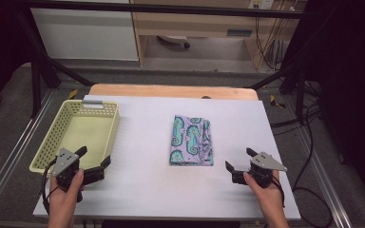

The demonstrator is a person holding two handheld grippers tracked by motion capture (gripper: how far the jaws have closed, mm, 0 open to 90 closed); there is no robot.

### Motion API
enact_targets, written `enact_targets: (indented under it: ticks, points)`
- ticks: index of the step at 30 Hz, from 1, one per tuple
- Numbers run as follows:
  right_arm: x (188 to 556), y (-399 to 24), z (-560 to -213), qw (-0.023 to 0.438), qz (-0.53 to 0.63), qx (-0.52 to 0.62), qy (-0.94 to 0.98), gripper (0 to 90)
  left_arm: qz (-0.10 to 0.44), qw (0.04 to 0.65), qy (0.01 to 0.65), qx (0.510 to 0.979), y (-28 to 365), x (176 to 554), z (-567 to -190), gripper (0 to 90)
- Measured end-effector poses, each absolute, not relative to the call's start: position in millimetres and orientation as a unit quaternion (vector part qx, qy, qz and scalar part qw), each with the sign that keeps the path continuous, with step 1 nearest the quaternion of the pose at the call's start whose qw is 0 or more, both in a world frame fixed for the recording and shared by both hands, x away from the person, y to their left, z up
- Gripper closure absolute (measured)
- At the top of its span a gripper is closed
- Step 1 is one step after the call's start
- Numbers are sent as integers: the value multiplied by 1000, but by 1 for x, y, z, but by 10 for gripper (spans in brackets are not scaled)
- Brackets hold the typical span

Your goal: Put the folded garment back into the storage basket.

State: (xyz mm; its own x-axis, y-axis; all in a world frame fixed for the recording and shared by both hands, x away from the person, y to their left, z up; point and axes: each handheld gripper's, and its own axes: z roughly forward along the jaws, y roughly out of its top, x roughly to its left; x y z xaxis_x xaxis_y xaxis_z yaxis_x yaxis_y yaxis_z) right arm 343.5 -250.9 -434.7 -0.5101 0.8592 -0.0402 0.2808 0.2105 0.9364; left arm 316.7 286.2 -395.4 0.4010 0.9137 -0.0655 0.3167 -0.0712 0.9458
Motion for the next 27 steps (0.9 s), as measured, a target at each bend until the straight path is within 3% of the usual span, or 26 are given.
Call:
enact_targets:
  ticks: [5,15,27]
  points:
    - [341,-254,-435,298,490,397,716,49,306,519,457,655,288,314,-392,59]
    - [342,-248,-435,291,481,394,727,45,293,518,436,675,278,311,-389,57]
    - [342,-239,-435,277,475,388,740,34,242,525,394,714,231,312,-393,55]
